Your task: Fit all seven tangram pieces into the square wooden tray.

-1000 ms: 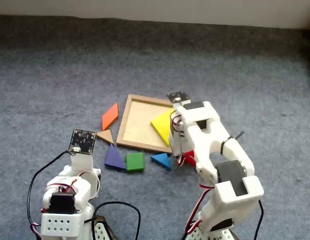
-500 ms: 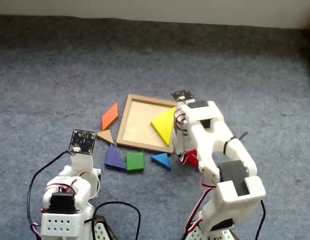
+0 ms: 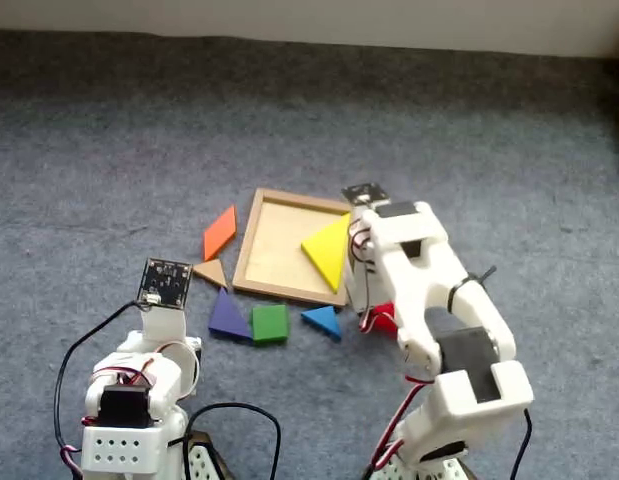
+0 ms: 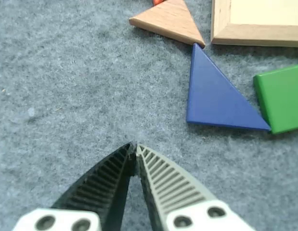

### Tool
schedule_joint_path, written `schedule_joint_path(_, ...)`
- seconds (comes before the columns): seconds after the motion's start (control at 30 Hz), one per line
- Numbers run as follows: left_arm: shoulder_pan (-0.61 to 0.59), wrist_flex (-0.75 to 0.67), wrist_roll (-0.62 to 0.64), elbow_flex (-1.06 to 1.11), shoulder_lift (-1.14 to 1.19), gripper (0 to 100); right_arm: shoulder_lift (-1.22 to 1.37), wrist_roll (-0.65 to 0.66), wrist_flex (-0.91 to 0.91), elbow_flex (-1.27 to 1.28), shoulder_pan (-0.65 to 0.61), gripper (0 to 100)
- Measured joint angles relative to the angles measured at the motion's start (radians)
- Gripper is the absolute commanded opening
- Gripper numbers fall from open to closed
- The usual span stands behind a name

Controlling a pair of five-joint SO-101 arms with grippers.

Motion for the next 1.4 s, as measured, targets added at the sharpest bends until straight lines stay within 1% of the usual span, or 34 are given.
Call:
schedule_joint_path(0.13, 0.000, 0.000, 0.000, 0.000, 0.000, 1, -0.114, 0.000, -0.021, 0.104, 0.000, 44.7)
schedule_joint_path(0.23, 0.000, 0.000, 0.000, 0.000, 0.000, 1, -0.144, 0.000, -0.025, 0.158, 0.000, 44.7)
schedule_joint_path(0.77, 0.000, 0.000, 0.000, 0.000, 0.000, 1, -0.147, 0.000, -0.080, 0.172, -0.008, 44.7)
schedule_joint_path(0.9, 0.000, 0.000, 0.000, 0.000, 0.000, 1, -0.149, -0.025, -0.083, 0.204, -0.051, 44.7)
schedule_joint_path(1.2, 0.000, 0.000, 0.000, 0.000, 0.000, 1, -0.163, -0.078, -0.091, 0.207, -0.055, 44.7)
schedule_joint_path(1.27, 0.000, 0.000, 0.000, 0.000, 0.000, 1, -0.163, -0.081, -0.135, 0.207, -0.055, 44.7)
schedule_joint_path(1.33, 0.000, 0.000, 0.000, 0.000, 0.000, 1, -0.163, -0.081, -0.147, 0.207, -0.055, 43.7)
schedule_joint_path(1.4, 0.000, 0.000, 0.000, 0.000, 0.000, 1, -0.163, -0.083, -0.153, 0.207, -0.055, 39.8)
